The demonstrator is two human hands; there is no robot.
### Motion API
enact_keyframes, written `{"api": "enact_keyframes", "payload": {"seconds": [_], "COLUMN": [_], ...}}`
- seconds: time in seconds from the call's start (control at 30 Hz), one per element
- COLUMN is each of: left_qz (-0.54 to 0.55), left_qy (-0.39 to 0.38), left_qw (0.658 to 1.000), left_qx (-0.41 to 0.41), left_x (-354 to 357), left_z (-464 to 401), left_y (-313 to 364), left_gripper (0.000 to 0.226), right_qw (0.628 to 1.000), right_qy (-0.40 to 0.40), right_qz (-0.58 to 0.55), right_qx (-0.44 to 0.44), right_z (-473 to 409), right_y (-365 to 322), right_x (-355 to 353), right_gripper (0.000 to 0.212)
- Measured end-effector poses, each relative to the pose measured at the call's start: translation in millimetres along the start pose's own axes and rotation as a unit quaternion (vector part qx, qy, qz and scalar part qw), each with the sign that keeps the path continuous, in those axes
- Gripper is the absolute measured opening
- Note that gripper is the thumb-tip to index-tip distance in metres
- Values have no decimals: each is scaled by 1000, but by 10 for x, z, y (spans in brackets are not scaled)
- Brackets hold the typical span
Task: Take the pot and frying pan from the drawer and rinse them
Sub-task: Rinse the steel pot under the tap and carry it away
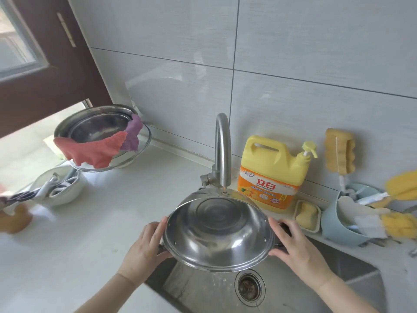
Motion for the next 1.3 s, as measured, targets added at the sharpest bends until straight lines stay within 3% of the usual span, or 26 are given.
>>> {"api": "enact_keyframes", "payload": {"seconds": [0.07, 0.17, 0.2, 0.3, 0.37, 0.43, 0.57, 0.6, 0.7, 0.73, 0.97, 1.3], "left_qz": [-11, -10, -5, 13, 23, 27, 26, 24, 10, 6, 0, 0], "left_qy": [0, 0, -3, 17, 27, 28, 22, 21, 23, 25, 32, 13], "left_qw": [1000, 998, 997, 995, 992, 990, 992, 993, 996, 996, 999, 1000], "left_qx": [29, 65, 74, 97, 119, 132, 118, 112, 91, 81, 8, 14], "left_x": [60, 191, 230, 264, 286, 314, 290, 274, 174, 129, -200, -176], "left_z": [-84, -194, -224, -331, -401, -436, -366, -331, -231, -197, 21, -68], "left_y": [122, 258, 307, 496, 644, 722, 623, 566, 368, 295, -125, -98], "left_gripper": [135, 134, 128, 96, 101, 116, 121, 119, 105, 101, 83, 89], "right_qw": [1000, 998, 998, 996, 995, 993, 994, 995, 997, 998, 1000, 1000], "right_qy": [10, 4, 5, 56, 57, 61, 63, 60, 21, 18, 0, 10], "right_qz": [14, 21, 17, 35, 36, 36, 49, 45, 30, 28, -2, 11], "right_qx": [4, 53, 62, 56, 73, 96, 73, 65, 66, 55, -2, 1], "right_z": [56, 202, 249, 351, 409, 431, 376, 351, 264, 229, -107, -126], "right_y": [46, 203, 239, 284, 358, 405, 331, 292, 230, 187, -139, -93], "right_x": [-93, -219, -269, -531, -608, -668, -678, -647, -430, -367, -15, -57], "right_gripper": [140, 138, 130, 73, 68, 68, 71, 78, 132, 139, 133, 132]}}
Point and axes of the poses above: each hand's wrist, its own z-axis away from the middle knuckle, its own x-axis out of the palm, y = z × x, the point moved 9 cm from there along -z, towards the middle knuckle, and after that the axes turned 6 degrees about y, right-handed, at the moved point
